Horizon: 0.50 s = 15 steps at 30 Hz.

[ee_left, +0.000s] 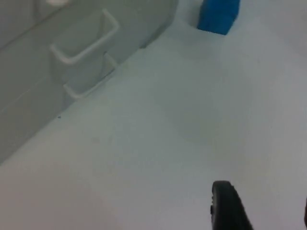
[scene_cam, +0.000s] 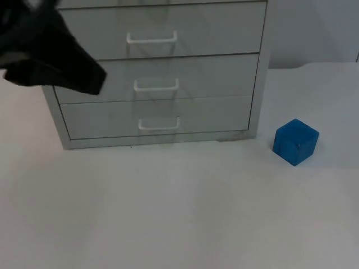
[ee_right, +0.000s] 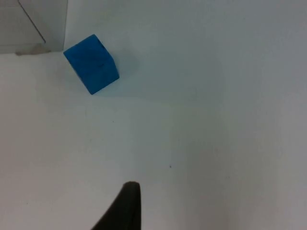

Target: Open the drawer with the left hand, place the block into the drawer with the right hand, then close the drawer with the left hand.

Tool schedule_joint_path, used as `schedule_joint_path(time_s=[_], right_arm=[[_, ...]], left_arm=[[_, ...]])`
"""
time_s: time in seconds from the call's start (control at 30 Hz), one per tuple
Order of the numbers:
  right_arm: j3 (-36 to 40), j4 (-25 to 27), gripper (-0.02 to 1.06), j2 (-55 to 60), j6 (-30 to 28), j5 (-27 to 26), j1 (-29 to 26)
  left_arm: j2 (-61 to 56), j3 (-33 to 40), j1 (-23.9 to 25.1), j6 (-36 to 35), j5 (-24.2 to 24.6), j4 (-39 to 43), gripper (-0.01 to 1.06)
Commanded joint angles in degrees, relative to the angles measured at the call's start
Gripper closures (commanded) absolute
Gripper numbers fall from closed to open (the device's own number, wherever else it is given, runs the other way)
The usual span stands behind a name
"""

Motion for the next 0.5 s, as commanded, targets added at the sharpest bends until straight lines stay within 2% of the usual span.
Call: schedule_joint_path(time_s=[0.0, 0.03, 0.13, 0.2, 0.23, 0.37, 0.4, 0.47], right_arm=[[1.3, 0.0, -0.01, -0.1, -0.7, -1.4, -0.4], [1.3, 0.0, -0.01, -0.1, -0.7, -1.4, -0.4], [1.6, 0.1, -0.01, -0.1, -0.7, -1.6, -0.4], [1.6, 0.1, -0.01, -0.1, -0.7, -1.7, -0.4], [1.6, 0.1, -0.01, -0.1, -0.7, -1.7, -0.4], [1.6, 0.0, -0.01, -0.1, -0.7, -1.8, -0.4], [1.6, 0.0, -0.01, -0.1, -0.7, -1.8, -0.4], [1.6, 0.0, -0.01, -0.1, -0.7, -2.0, -0.4]], left_arm=[[4.0, -2.2, -5.8, -4.0, -1.9, 8.3, 0.59], [4.0, -2.2, -5.8, -4.0, -1.9, 8.3, 0.59], [9.0, -3.9, -11.6, -10.0, -2.7, 18.7, 0.5], [12.9, -4.2, -15.7, -11.2, -3.8, 25.9, 0.46], [12.9, -4.2, -15.7, -11.2, -3.8, 25.9, 0.46], [18.9, -4.3, -20.0, -11.2, -5.8, 36.3, 0.46], [18.9, -4.3, -20.0, -11.2, -5.8, 36.3, 0.46], [21.8, -4.3, -21.1, -11.4, -8.2, 40.2, 0.46]])
